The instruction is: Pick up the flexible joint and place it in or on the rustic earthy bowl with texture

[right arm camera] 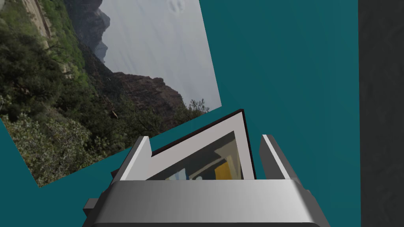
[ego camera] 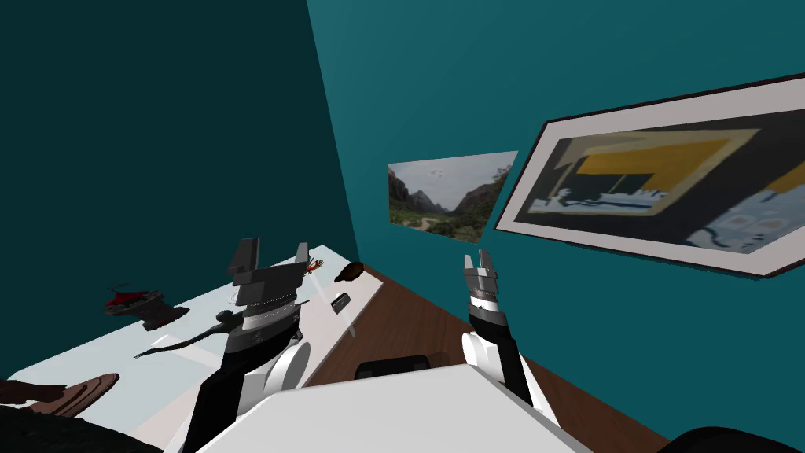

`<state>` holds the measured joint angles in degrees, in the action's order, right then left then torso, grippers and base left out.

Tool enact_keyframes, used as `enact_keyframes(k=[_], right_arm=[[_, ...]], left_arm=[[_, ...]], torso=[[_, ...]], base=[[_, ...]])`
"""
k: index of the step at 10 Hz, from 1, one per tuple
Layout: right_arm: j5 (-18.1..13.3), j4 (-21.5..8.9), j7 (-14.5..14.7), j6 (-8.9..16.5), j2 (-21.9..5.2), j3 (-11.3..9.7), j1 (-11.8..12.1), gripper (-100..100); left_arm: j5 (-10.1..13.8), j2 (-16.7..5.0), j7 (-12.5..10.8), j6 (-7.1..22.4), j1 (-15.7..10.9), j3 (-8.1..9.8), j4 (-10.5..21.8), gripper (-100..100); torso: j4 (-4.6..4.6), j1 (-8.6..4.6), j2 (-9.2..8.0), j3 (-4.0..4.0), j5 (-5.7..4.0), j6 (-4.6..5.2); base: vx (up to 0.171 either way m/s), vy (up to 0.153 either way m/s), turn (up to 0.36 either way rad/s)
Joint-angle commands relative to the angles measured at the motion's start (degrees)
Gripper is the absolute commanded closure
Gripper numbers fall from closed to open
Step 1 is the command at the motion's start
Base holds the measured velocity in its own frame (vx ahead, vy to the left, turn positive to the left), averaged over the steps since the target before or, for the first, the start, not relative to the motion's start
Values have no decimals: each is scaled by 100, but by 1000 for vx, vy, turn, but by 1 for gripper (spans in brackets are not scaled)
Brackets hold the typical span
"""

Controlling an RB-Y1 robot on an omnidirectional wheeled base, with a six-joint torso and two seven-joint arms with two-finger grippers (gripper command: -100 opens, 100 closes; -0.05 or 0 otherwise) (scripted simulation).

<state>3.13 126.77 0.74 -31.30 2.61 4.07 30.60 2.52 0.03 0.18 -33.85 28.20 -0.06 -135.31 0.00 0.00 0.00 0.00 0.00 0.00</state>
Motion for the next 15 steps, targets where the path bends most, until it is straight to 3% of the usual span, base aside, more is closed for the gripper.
enact_keyframes(k=[1,4,7,8,10,15], right_arm=[[0,0,0,0,0,0,0,0],[0,0,0,0,1,-1,0,0],[0,0,0,0,1,-1,-1,0],[0,0,0,0,1,-1,-1,0],[0,0,0,0,1,-1,0,0],[0,0,0,0,0,0,0,0]], left_arm=[[74,-234,-6,91,-52,37,52,-100],[230,-541,-21,353,-175,143,187,-100],[425,-767,-40,811,-356,318,428,-100],[425,-767,-40,811,-356,318,428,-100],[554,-895,-53,1199,-517,472,660,-100],[669,-1020,-63,1723,-712,652,950,-100]], torso=[[0,0,0,0,0,0],[2,-29,-8,4,-6,1],[3,-30,-13,8,-7,0],[3,-32,-15,9,-7,0],[2,-24,-8,5,-6,0],[0,-11,1,0,-2,0]], base=[[-14,-35,-25],[-22,-83,-8],[-39,-84,10],[-30,-65,8],[-19,-69,23],[-7,-35,17]])
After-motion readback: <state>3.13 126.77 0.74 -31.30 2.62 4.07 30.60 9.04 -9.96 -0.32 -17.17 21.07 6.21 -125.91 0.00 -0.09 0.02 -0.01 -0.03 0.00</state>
